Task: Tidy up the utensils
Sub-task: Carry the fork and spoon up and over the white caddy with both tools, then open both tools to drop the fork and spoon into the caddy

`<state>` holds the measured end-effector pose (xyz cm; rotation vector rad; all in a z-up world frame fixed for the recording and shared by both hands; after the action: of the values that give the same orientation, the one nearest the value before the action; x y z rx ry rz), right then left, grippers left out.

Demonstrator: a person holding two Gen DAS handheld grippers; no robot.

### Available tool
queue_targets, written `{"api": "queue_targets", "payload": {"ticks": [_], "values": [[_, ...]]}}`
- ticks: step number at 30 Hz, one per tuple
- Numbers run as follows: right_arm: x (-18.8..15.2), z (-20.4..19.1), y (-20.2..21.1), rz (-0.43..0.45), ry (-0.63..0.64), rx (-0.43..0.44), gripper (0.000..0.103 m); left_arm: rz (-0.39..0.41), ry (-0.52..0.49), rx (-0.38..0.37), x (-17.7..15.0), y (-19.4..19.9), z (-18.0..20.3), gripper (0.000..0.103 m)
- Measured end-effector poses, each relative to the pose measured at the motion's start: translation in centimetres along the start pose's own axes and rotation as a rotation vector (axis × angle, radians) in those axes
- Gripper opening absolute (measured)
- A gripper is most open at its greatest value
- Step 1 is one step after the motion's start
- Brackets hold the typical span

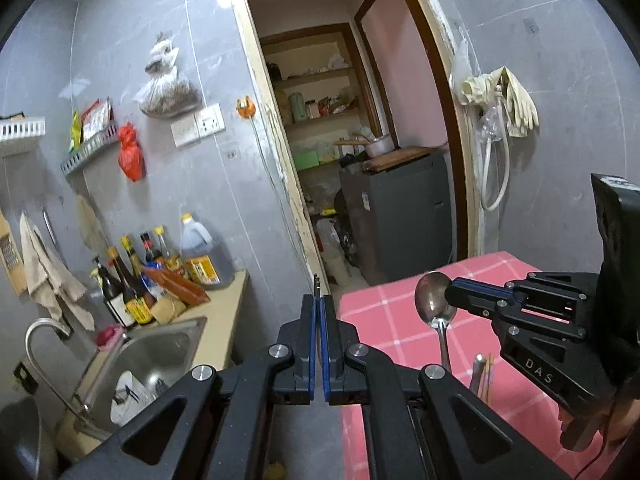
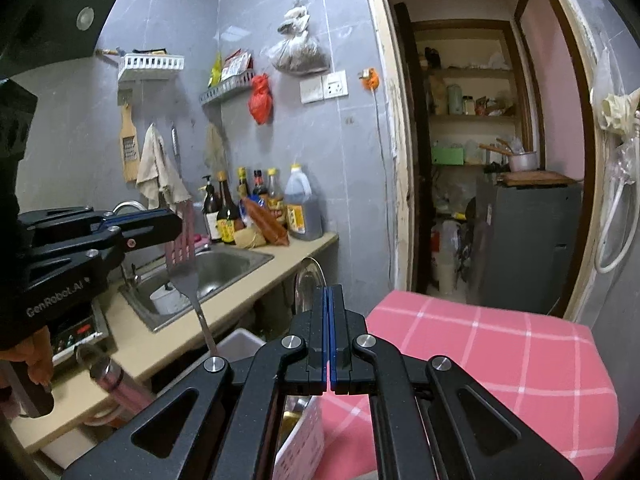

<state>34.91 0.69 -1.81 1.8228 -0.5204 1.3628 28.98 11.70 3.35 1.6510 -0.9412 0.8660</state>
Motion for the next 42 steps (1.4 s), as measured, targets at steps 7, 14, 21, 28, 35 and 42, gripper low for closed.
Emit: {"api": "queue_targets", "payload": {"ticks": [7, 14, 21, 28, 35, 42], "values": [[-1.7, -0.3, 0.3, -0.043, -0.016, 0.05, 0.001, -0.044, 0.084, -0.074, -1.9, 0.0, 0.1, 0.003], [-3.3, -0.2, 0.9, -0.081, -0.022, 0.085, 0.004, -0.113, 0.174, -0.173, -3.2, -0.2, 0.1, 0.006], [-3.9, 0.7, 1.9, -0.09, -0.041, 0.082, 0.019, -0.118, 0.266, -0.279, -4.1, -0.3, 0.4, 0.007], [-3.1, 3.1, 4.5, -0.051, -0.096, 0.02, 0.048, -0.078, 0.353, -0.314, -4.2, 0.7, 0.1, 0.049], [-2.4, 6.4, 8.4, 0.02, -0.128, -0.109, 0.091, 0.024, 0.392, -0.242, -3.8, 3.1, 0.7, 0.093], [-2.7, 8.6, 12.2, 0.047, -0.103, -0.22, 0.102, 0.115, 0.388, -0.179, -3.8, 5.3, 2.3, 0.102]]}}
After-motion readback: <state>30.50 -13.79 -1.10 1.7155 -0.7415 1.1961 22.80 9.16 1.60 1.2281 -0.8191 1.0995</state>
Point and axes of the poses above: each gripper's, at about its wrist camera, not at the fingertips, and y roughly against the way its jaws point, z to its right, x to its top, the point moved 7 cm from there along -y, roughly the way its jaws point, and after that the axes turned 1 degree about -z, right-handed, at the moved point
